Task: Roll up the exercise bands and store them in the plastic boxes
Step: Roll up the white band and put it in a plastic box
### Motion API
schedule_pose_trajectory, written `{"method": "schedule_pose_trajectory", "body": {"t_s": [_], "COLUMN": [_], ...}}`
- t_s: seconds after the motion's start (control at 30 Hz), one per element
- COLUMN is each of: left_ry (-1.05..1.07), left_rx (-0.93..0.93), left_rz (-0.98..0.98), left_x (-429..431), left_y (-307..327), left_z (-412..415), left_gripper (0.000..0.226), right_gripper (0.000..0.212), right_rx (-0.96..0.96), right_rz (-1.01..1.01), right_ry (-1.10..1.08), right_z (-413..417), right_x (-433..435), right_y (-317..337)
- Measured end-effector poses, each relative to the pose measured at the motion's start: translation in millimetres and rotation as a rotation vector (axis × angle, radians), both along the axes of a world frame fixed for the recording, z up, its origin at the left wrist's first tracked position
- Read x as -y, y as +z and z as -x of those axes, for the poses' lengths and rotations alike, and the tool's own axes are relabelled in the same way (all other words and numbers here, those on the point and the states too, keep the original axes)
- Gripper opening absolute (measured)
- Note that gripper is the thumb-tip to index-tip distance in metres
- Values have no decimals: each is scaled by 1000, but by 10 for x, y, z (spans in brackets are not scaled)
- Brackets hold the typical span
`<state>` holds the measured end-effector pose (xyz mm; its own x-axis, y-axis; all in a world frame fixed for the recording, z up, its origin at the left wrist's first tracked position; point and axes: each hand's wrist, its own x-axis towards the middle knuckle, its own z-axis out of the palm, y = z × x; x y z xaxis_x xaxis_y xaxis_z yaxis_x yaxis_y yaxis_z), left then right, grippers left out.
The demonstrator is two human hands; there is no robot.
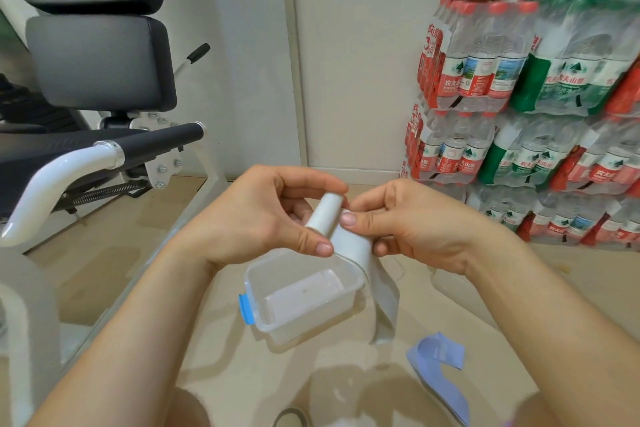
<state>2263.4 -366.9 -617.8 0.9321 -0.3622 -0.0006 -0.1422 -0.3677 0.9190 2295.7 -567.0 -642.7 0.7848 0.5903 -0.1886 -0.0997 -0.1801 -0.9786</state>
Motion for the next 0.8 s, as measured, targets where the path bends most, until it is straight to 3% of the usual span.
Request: {"method": "schedule_pose_trajectory", "body": {"t_s": [0.17, 0.43, 0.6, 0.7, 0.8], "left_ry": [49, 107, 48, 48, 42], "left_rx": [69, 181, 267, 248, 131], "left_rz": [-230, -477, -640, -540, -281], "left_x": [30, 76, 171, 179, 124], "left_y": [-18, -19, -34, -62, -89], "left_z": [-14, -10, 11, -1, -11], "left_gripper": [62, 63, 59, 63, 69], "right_gripper": [22, 32, 61, 52, 45], "right_rx": [73, 54, 155, 160, 94], "right_rz": [99, -31, 69, 43, -29], "right_ry": [-102, -218, -289, -342, -346], "right_z": [-15, -31, -8, -30, -54], "right_x": [-42, -58, -145, -144, -92], "right_y": [-19, -18, -107, -120, -91]}}
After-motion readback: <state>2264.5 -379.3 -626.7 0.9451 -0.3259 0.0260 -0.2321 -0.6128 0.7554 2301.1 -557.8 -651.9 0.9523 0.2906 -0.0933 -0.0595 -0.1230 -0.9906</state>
